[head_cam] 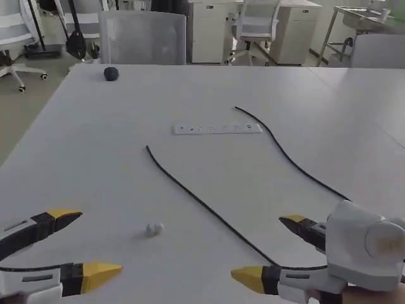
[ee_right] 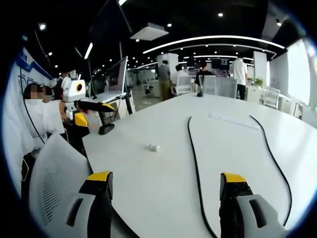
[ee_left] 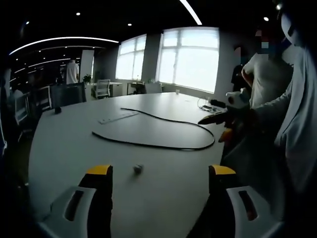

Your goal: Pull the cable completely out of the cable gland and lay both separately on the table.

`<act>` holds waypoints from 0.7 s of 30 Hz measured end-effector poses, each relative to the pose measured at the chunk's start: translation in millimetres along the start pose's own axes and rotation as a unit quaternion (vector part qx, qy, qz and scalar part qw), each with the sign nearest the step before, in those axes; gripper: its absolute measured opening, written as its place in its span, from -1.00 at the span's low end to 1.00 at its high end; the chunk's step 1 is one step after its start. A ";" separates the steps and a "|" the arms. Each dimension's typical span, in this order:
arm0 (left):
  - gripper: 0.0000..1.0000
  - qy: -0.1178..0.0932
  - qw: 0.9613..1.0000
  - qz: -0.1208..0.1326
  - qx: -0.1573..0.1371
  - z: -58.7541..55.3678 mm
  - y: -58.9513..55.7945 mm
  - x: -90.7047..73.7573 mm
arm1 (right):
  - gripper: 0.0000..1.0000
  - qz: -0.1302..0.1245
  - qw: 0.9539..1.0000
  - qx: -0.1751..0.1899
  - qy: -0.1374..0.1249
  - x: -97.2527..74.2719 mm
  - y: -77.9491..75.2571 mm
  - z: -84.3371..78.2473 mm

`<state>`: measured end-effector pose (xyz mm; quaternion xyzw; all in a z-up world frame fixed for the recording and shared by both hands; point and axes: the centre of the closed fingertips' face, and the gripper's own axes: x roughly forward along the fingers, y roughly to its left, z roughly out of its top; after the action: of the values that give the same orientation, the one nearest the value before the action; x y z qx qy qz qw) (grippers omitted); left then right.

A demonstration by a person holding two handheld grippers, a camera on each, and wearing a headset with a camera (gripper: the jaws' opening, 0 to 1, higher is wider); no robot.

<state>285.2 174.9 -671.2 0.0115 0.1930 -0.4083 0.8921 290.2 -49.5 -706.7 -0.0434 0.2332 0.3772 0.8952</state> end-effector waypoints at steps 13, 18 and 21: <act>0.62 -0.015 1.000 0.008 -0.016 -3.1 -0.1 -5.5 | 0.82 -0.009 1.000 0.008 -0.007 -7.3 -0.4 -0.3; 0.63 -0.023 1.000 0.008 -0.014 3.3 -0.9 -4.3 | 0.82 -0.010 1.000 0.010 -0.009 -5.4 0.2 1.9; 0.63 -0.023 1.000 0.010 -0.014 4.8 -0.8 -4.3 | 0.82 -0.010 1.000 0.010 -0.009 -4.1 0.2 2.2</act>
<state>283.7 176.6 -665.2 -0.0082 0.1777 -0.3970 0.9004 288.4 -51.5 -702.9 -0.0331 0.2282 0.3659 0.9016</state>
